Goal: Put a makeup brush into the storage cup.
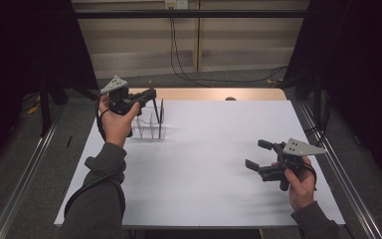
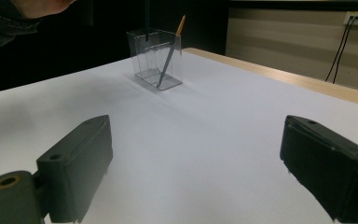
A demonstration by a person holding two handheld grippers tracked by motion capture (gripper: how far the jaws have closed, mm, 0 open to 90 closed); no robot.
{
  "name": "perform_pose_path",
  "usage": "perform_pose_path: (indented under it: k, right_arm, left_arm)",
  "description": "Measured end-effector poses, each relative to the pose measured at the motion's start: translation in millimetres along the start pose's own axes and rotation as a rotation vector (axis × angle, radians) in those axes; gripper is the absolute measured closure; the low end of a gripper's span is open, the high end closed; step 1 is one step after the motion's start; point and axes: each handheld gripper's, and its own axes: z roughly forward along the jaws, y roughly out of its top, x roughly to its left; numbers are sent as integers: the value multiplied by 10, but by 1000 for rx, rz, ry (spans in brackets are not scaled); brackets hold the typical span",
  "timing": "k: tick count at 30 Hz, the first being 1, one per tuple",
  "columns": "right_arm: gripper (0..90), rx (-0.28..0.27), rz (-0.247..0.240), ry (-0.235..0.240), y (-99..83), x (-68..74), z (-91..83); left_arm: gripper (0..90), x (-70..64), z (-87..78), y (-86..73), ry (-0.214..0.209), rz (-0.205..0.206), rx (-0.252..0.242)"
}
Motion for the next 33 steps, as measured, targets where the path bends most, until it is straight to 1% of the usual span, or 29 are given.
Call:
perform_pose_path:
  k: [2, 4, 5, 8, 9, 10, 12, 13, 16, 17, 18, 19, 20, 21, 22, 23, 25, 26, 28, 29, 30, 31, 32, 33]
  right_arm:
    - [89, 0, -1, 0, 1, -2, 1]
    - [89, 0, -2, 1, 2, -3, 1]
    - [89, -1, -2, -1, 4, -4, 2]
    - [89, -3, 0, -2, 4, -6, 1]
    - [89, 0, 4, -2, 4, -4, -2]
    - [89, 2, 3, 4, 4, -8, -5]
    - [89, 1, 3, 1, 3, -11, -5]
    - [89, 0, 4, 2, 3, -11, -6]
    - [89, 1, 4, 3, 3, -10, -5]
    - [89, 2, 5, 3, 3, -8, -4]
    - [89, 1, 4, 1, 2, -8, -2]
    - [89, 1, 4, 0, 1, -7, 0]
    - [89, 2, 3, -2, 0, -6, 1]
    - [89, 1, 2, 3, 0, -8, 3]
    - [89, 0, 2, 4, 0, -8, 3]
    - [89, 0, 3, 1, 0, -7, 4]
    - [89, -1, 5, -1, 0, -7, 3]
    - [89, 0, 5, 4, -1, -9, 4]
    - [89, -1, 4, 3, -2, -13, 1]
    - [89, -1, 4, 2, -2, -13, 1]
    - [89, -3, 4, 5, -3, -13, 4]
    - [89, -3, 5, 5, -3, -12, 4]
    - [89, -3, 5, 5, -2, -12, 4]
    - [89, -1, 5, 4, -2, -11, 2]
  left_arm:
    - [839, 4, 7, 6, 3, -1, -10]
    - [839, 12, 7, 13, 7, 5, 2]
    - [838, 12, 13, 13, 15, 2, -3]
    - [838, 29, 26, 11, 14, -5, -9]
    - [839, 32, 27, 12, 29, -3, -2]
    - [839, 41, 34, 8, 18, -7, -11]
    - [838, 46, 35, 10, 40, -4, -4]
    - [838, 54, 33, 12, 43, 1, -2]
    - [838, 73, 38, 14, 41, 3, 2]
    - [839, 83, 40, 12, 37, 6, -5]
    - [838, 82, 45, 9, 42, -6, -10]
    - [838, 85, 43, 9, 59, -1, -3]
    - [838, 95, 49, 4, 51, -6, -12]
    - [838, 93, 50, 4, 61, -8, -9]
    - [838, 104, 50, 2, 53, -2, -8]
    - [838, 110, 49, 1, 61, -1, -6]
    - [838, 114, 56, -6, 65, 4, -6]
    - [838, 109, 60, -11, 76, 4, 2]
    - [839, 118, 67, -23, 66, 6, -3]
    - [838, 117, 67, -26, 80, 10, 4]
    - [839, 124, 74, -34, 69, 6, -1]
    - [838, 124, 75, -39, 84, 8, 3]
    - [838, 131, 76, -44, 84, 10, 3]
    - [838, 129, 78, -48, 94, 6, 7]
